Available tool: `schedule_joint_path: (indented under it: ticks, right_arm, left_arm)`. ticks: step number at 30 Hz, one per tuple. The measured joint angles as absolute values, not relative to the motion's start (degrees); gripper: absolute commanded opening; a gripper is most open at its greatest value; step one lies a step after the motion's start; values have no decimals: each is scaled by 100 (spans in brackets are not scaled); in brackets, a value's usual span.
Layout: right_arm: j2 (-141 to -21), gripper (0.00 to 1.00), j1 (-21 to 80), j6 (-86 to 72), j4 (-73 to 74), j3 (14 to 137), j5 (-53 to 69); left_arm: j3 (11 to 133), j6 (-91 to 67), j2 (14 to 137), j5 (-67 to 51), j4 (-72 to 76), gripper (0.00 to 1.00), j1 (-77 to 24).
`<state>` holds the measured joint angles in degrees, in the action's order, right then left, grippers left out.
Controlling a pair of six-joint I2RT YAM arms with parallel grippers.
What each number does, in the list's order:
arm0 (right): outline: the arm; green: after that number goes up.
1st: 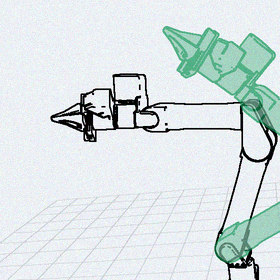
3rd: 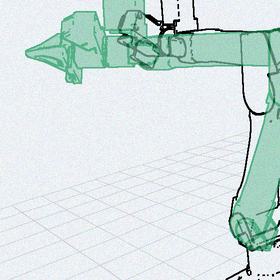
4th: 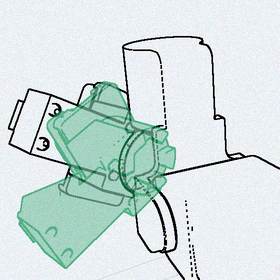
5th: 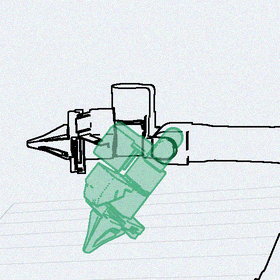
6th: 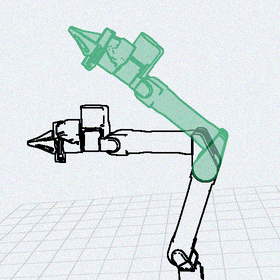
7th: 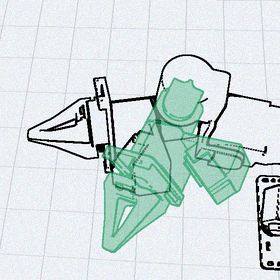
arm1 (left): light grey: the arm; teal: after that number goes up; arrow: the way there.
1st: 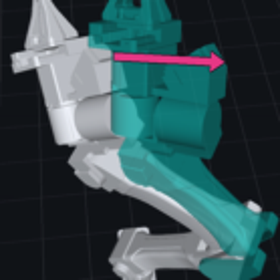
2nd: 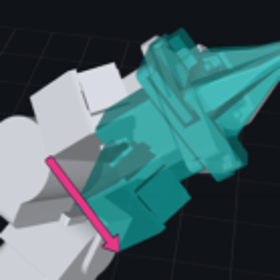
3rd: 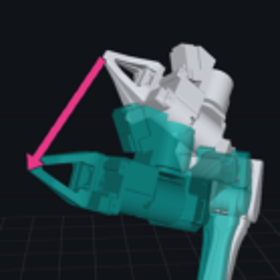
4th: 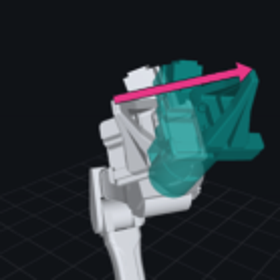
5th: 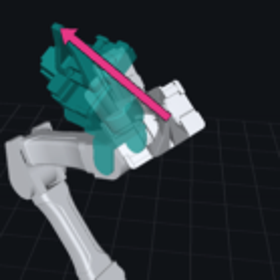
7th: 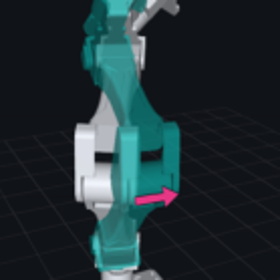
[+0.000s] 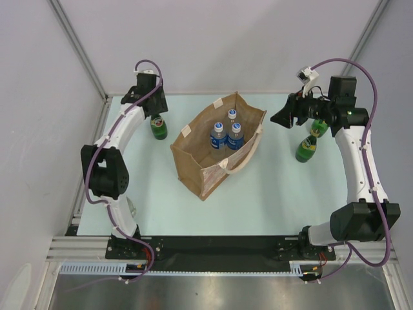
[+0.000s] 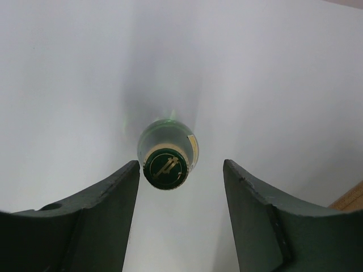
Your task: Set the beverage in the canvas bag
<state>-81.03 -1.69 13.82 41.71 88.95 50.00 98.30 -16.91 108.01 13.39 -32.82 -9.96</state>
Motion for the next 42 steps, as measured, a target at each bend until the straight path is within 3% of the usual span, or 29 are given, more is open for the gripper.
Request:
schedule_joint_path:
  ticks: [18, 21, 22, 27, 33, 42]
  right_arm:
    - [-8108, 65, -165, 1422, 4171, 8897, 4984]
    - [-8112, 65, -161, 1422, 4174, 8897, 4984]
    - [-8112, 65, -158, 1422, 4171, 8899, 4984]
    - [-8112, 65, -158, 1422, 4174, 8906, 4982]
    - [-8112, 65, -158, 1422, 4174, 8906, 4980]
    - [-8112, 65, -154, 1483, 4195, 8906, 4976]
  left_arm:
    - [10075, -1542, 11028, 1393, -3406, 47, -945]
    - [10075, -1490, 11056, 1396, -3413, 31, -937]
    - [10075, -1485, 11059, 1369, -3413, 21, -930]
    - [10075, -1343, 11056, 1284, -3402, 8, -921]
    - [9782, -1017, 10748, 965, -3457, 0, -919]
    - [8503, -558, 8906, 285, -3778, 0, -996]
